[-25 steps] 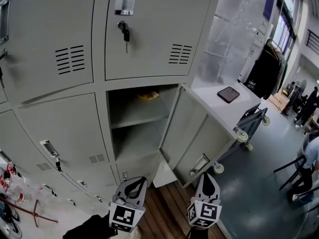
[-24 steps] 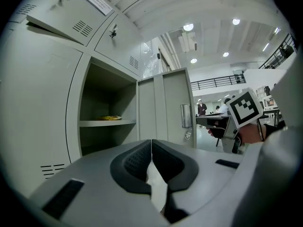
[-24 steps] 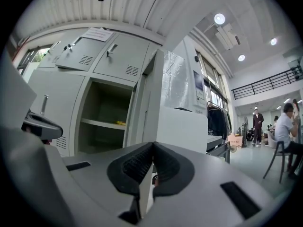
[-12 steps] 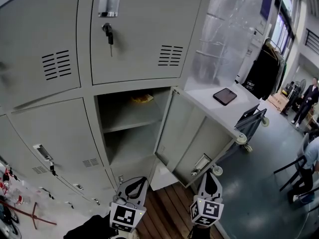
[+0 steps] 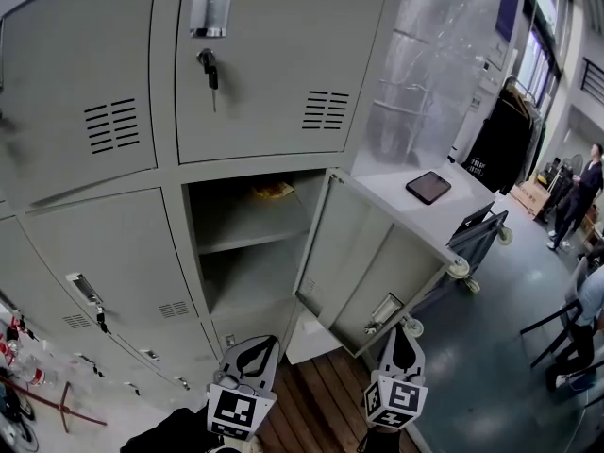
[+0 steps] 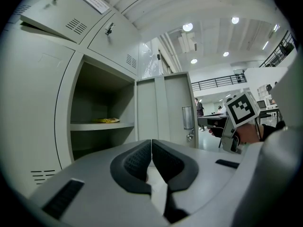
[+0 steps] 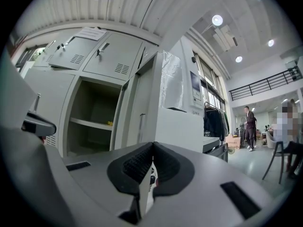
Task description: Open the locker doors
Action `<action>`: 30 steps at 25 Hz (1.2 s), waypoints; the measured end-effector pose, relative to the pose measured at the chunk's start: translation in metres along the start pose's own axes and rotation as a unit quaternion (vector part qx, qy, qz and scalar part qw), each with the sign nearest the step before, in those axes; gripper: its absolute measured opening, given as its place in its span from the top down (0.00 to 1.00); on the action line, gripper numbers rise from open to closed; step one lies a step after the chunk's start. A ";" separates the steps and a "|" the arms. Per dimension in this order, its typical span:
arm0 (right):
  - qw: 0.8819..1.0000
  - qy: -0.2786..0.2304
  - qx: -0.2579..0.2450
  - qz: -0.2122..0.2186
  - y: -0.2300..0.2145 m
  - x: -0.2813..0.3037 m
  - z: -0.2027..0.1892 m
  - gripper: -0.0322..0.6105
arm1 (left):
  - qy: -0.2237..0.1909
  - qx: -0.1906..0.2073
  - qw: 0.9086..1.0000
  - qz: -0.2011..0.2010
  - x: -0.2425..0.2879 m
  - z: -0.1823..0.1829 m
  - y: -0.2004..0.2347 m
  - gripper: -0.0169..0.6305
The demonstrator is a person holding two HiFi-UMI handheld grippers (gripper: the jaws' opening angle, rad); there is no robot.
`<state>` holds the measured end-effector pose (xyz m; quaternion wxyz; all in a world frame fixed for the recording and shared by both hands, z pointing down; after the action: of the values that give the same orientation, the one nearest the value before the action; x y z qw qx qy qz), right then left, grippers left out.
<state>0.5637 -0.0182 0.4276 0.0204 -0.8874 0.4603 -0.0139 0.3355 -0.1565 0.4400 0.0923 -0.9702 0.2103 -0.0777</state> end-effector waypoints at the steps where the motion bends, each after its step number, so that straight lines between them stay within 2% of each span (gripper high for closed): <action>1: 1.000 -0.002 -0.001 0.001 0.001 -0.002 0.001 0.93 | 0.001 0.000 1.000 0.002 -0.001 0.000 0.000 0.94; 5: 1.000 -0.009 -0.002 0.012 0.006 -0.012 0.007 0.93 | -0.002 -0.001 1.000 0.011 -0.011 0.002 0.002 0.94; 8: 1.000 -0.012 -0.002 0.024 0.016 -0.019 0.010 0.93 | -0.020 0.001 0.999 0.025 -0.022 0.004 0.005 0.94; 13: 0.998 -0.012 0.001 0.061 0.046 -0.030 0.011 0.93 | -0.042 0.010 0.997 0.057 -0.049 0.006 0.015 0.94; 18: 0.994 -0.011 0.004 0.106 0.084 -0.042 0.011 0.93 | -0.006 0.003 0.996 0.085 -0.088 0.008 0.029 0.94; 30: 0.977 -0.010 0.002 0.212 0.179 -0.073 0.006 0.93 | 0.005 0.011 0.986 0.169 -0.176 0.002 0.064 0.94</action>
<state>0.3754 -0.0614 0.4121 0.0292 -0.7694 0.6380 -0.0018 0.1519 -0.1394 0.4050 0.1137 -0.9192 0.3708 -0.0681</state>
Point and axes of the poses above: the fingertips, and each gripper's own axes: x forward along the fingers, y to its left, z out of its top, the point moved 7 cm from there along -x, backward along the fingers, and after that the axes turned 8 degrees about x, right-handed, at the moved point
